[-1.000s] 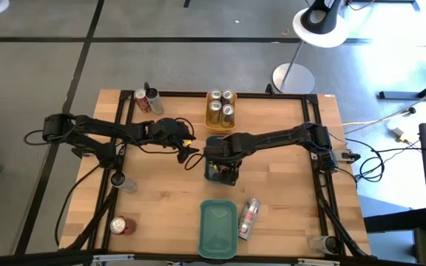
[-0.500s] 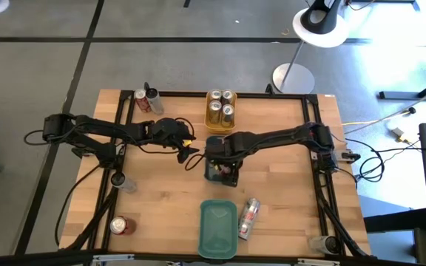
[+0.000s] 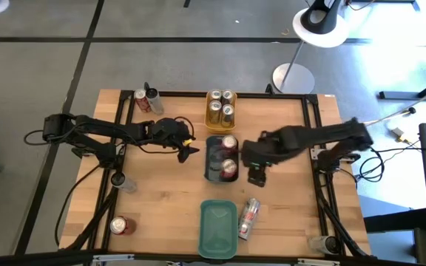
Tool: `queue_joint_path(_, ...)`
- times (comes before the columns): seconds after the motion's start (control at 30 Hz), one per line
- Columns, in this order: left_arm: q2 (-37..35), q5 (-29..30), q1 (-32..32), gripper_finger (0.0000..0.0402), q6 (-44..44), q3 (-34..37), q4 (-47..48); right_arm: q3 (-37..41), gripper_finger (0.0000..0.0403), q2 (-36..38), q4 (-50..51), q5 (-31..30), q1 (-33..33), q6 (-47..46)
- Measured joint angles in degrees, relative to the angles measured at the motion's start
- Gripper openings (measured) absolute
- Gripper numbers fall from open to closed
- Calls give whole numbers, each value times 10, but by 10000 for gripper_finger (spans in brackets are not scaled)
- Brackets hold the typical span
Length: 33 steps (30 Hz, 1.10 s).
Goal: Sort soda cans
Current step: Move the bottom left white, pink soda can from bottom middle to the middle of the table
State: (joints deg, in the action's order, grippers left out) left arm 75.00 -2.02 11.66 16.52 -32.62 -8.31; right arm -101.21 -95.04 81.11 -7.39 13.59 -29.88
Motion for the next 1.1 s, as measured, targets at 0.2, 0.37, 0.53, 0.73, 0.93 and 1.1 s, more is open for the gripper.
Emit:
queue_joint_path(0.2, 0, 0, 0, 292, 53, 0, -3, 28, 353, 57, 13, -132, 80, -106)
queue_joint_path(0.37, -29, 3, -4, 292, 48, -28, 23, 100, 353, 77, 9, -184, 120, -180)
queue_joint_path(0.53, -82, 55, 25, 292, 46, -121, 192, 196, 353, 78, -14, -203, 136, -246)
queue_joint_path(0.73, -103, 179, 83, 292, 65, -270, 504, 299, 353, 78, -105, -205, 134, -265)
queue_joint_path(0.93, -91, 213, 161, 292, 96, -378, 714, 340, 353, 78, -159, -208, 125, -255)
queue_joint_path(1.1, -80, 222, 232, 292, 92, -400, 795, 349, 353, 78, -192, -216, 126, -237)
